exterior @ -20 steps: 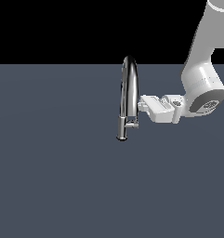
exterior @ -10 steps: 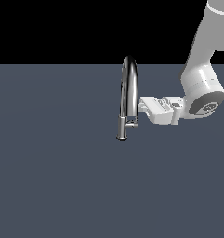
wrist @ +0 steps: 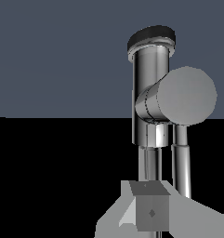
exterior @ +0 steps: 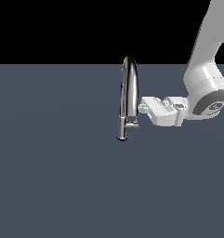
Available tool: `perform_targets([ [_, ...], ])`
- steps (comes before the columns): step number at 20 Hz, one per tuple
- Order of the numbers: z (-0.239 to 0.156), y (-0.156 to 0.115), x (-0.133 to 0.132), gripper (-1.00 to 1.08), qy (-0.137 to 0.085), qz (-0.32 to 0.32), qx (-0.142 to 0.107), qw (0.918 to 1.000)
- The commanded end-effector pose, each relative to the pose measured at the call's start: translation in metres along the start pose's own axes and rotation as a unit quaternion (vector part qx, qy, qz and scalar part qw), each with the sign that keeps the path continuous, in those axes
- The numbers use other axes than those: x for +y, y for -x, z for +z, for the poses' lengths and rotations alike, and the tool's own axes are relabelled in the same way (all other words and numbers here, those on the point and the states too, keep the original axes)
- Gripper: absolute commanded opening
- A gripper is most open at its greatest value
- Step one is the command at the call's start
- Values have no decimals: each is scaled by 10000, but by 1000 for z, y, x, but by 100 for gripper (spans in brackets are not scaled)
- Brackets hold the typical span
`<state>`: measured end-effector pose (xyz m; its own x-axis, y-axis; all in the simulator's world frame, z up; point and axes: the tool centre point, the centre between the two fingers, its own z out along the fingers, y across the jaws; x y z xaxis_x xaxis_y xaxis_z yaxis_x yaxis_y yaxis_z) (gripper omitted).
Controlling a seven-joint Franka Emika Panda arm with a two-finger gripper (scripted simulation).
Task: Turn on the faucet by rotating a designated handle.
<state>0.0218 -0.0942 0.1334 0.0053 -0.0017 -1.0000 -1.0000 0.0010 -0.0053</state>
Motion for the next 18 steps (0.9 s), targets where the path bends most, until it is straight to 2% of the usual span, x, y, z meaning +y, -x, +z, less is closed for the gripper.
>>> perform_targets([
  [1,0,2,8,-100,11,5,-8,10000],
  [7,0,6,24,-100,11,5,-8,10000],
  [9,6,4,18,-100,27,-7,-9,10000],
  [18,2,-11,52,-100,18,-1,-10,10000],
])
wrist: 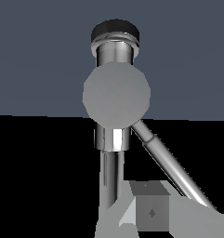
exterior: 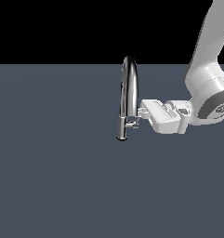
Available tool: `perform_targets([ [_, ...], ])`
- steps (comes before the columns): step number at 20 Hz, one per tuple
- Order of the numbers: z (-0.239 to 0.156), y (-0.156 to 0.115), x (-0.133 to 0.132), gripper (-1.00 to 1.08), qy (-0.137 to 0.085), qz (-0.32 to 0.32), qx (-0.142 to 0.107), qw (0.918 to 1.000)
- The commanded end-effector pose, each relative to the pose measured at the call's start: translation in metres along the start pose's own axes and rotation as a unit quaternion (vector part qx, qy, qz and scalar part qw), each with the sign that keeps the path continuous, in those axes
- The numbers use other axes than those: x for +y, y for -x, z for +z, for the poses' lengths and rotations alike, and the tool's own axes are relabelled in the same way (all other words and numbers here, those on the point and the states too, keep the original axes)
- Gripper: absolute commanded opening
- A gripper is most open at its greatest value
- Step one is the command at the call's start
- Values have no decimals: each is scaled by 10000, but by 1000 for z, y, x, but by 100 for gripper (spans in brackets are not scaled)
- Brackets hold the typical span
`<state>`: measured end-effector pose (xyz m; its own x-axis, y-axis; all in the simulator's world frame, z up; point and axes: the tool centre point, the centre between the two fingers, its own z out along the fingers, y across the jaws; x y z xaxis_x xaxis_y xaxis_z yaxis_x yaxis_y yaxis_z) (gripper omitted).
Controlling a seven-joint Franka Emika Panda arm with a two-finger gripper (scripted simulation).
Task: Turn on the faucet by rotating a designated handle.
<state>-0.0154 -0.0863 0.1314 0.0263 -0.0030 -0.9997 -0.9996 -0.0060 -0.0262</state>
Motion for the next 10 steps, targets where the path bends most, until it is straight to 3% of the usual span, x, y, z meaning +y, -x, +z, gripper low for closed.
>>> perform_targets([
  [1,-6,-10,18,-100,-18,105,-17,9999],
  [5,-8,-17,35,-100,-23,109,-16,9999],
  [7,0,-4,22,-100,42,-15,-34,10000],
  [10,-2,-24,30,-100,22,24,-29,10000],
])
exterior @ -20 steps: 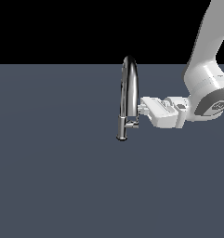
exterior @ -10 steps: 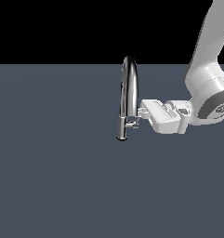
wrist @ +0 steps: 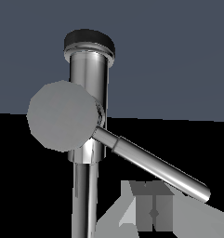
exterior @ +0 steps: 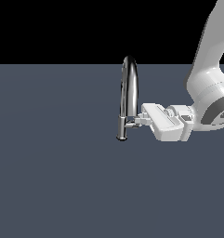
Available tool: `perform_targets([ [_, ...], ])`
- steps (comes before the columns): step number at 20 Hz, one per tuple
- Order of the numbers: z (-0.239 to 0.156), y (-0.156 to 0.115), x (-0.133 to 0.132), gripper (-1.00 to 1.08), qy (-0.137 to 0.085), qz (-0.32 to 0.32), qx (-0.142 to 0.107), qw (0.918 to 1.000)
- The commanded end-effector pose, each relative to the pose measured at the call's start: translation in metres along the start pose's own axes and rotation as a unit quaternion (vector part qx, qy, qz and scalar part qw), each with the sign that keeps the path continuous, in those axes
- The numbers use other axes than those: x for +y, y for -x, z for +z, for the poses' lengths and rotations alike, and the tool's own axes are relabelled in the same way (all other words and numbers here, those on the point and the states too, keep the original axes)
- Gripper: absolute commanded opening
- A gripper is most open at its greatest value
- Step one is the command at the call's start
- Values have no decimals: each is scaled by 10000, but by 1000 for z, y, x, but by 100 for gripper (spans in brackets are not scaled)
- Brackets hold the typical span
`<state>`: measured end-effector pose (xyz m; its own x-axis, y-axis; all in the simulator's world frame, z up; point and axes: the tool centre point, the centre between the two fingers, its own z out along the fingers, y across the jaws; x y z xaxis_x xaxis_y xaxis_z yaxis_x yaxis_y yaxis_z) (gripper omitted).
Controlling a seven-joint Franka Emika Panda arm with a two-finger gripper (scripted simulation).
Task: Turn on the faucet by rotating a designated handle.
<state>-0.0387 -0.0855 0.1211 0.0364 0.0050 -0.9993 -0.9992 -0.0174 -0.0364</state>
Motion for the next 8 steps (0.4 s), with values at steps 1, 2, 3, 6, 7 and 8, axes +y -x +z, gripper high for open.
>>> perform_targets([
  [1,-4,-21,9,-100,-42,87,12,10000],
  [2,-5,-27,12,-100,-49,100,14,9999],
  [3,-6,-33,15,-100,-55,113,16,9999],
  [6,-8,-52,22,-100,-75,150,22,9999],
  [7,-9,-57,25,-100,-81,160,23,9998],
  [8,-9,-57,25,-100,-81,160,23,9998],
])
